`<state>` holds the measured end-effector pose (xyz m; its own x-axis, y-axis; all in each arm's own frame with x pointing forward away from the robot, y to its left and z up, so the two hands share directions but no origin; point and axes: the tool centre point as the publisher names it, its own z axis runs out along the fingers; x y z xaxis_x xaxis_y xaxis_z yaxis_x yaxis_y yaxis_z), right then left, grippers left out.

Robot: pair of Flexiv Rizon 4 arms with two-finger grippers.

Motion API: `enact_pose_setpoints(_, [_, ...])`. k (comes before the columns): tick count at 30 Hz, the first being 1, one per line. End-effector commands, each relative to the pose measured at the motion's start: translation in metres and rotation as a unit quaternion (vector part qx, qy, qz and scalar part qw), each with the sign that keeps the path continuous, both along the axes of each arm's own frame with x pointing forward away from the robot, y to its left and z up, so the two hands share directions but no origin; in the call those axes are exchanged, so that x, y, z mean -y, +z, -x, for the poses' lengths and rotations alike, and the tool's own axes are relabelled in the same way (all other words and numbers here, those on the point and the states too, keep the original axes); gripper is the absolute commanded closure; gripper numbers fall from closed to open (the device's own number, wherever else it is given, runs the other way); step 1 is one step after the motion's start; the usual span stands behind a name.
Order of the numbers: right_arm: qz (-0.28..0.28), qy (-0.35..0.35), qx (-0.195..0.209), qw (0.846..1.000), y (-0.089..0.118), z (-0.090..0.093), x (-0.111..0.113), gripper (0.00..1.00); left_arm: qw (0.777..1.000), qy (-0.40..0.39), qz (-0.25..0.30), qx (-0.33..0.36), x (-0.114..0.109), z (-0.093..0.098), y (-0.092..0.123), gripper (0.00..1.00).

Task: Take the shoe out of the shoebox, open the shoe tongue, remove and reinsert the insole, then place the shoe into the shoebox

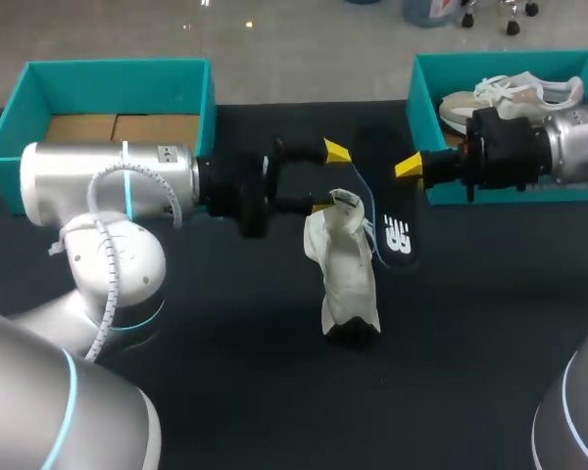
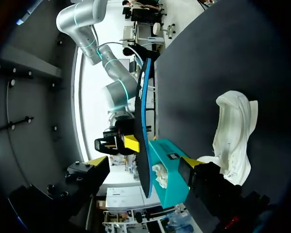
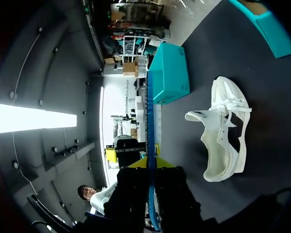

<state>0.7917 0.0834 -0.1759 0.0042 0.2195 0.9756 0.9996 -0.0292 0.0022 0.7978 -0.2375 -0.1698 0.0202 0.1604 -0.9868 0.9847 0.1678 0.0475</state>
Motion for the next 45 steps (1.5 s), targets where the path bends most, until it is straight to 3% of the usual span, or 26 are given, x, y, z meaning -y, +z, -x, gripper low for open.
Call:
enact_pose_setpoints(1, [-0.002,-0.001,-0.001,1.0,0.0,0.003,-0.005,1.0,1.0,-0.001,0.028,0.006,0.012,-0.004,-0.007,0.16])
enact_pose_setpoints(2, [-0.003,0.0,-0.001,1.0,0.0,0.004,-0.007,1.0,1.0,-0.001,0.028,0.006,0.014,-0.005,-0.008,0.31])
enact_pose_setpoints(4, [-0.004,0.003,-0.003,1.0,-0.001,0.004,-0.009,1.0,1.0,0.002,0.031,0.004,0.017,-0.006,-0.009,0.37])
enact_pose_setpoints(5, [-0.004,0.005,-0.004,1.0,-0.002,0.004,-0.01,1.0,0.999,0.003,0.032,0.003,0.018,-0.006,-0.01,0.49])
enact_pose_setpoints(13, [-0.006,0.009,-0.006,1.0,-0.003,0.004,-0.015,1.0,0.999,0.017,0.043,-0.002,0.028,-0.007,-0.014,0.66])
enact_pose_setpoints(16, [-0.006,0.01,-0.006,1.0,-0.003,0.004,-0.016,1.0,0.999,0.019,0.05,-0.003,0.031,-0.006,-0.014,0.68])
enact_pose_setpoints(20, [-0.007,0.011,-0.006,1.0,-0.003,0.004,-0.017,1.0,0.998,0.021,0.06,-0.007,0.034,-0.005,-0.014,0.78])
enact_pose_setpoints(32, [-0.011,0.016,-0.005,1.0,-0.002,0.006,-0.019,1.0,0.997,0.021,0.069,-0.014,0.043,-0.007,-0.013,0.83])
enact_pose_setpoints(39, [-0.013,0.019,-0.007,1.0,-0.003,0.008,-0.019,1.0,0.997,0.023,0.07,-0.02,0.046,-0.007,-0.015,1.0])
enact_pose_setpoints(44, [-0.015,0.026,-0.008,1.0,-0.004,0.009,-0.022,1.0,0.997,0.023,0.069,-0.025,0.048,-0.007,-0.017,1.0])
enact_pose_setpoints(45, [-0.015,0.026,-0.008,1.0,-0.004,0.009,-0.021,0.81,0.997,0.021,0.068,-0.026,0.047,-0.006,-0.017,1.0])
